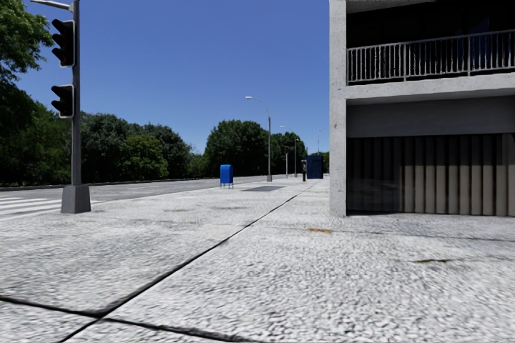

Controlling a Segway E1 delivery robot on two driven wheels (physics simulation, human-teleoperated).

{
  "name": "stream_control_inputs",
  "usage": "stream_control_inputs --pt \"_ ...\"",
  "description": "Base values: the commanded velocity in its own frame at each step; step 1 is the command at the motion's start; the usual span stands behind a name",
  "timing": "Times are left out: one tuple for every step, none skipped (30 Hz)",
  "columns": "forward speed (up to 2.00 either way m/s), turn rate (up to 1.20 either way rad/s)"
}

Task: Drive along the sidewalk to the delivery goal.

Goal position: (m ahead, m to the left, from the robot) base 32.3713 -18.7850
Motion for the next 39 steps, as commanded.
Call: stream_control_inputs --pt "1.36 0.00" --pt "1.36 0.00" --pt "1.36 0.00" --pt "1.36 0.00" --pt "1.36 0.00" --pt "1.36 0.00" --pt "1.36 0.00" --pt "1.36 0.00" --pt "1.36 0.00" --pt "1.36 0.00" --pt "1.36 0.00" --pt "1.61 0.00" --pt "2.00 0.00" --pt "2.00 0.00" --pt "2.00 0.00" --pt "2.00 0.00" --pt "2.00 0.00" --pt "2.00 0.00" --pt "2.00 0.00" --pt "2.00 0.00" --pt "2.00 0.00" --pt "2.00 0.00" --pt "2.00 0.00" --pt "2.00 0.00" --pt "2.00 0.00" --pt "2.00 0.00" --pt "2.00 0.00" --pt "2.00 0.00" --pt "2.00 0.00" --pt "2.00 0.00" --pt "2.00 0.00" --pt "2.00 0.00" --pt "2.00 0.00" --pt "2.00 0.00" --pt "2.00 0.00" --pt "2.00 0.00" --pt "2.00 0.00" --pt "2.00 0.00" --pt "2.00 0.00"
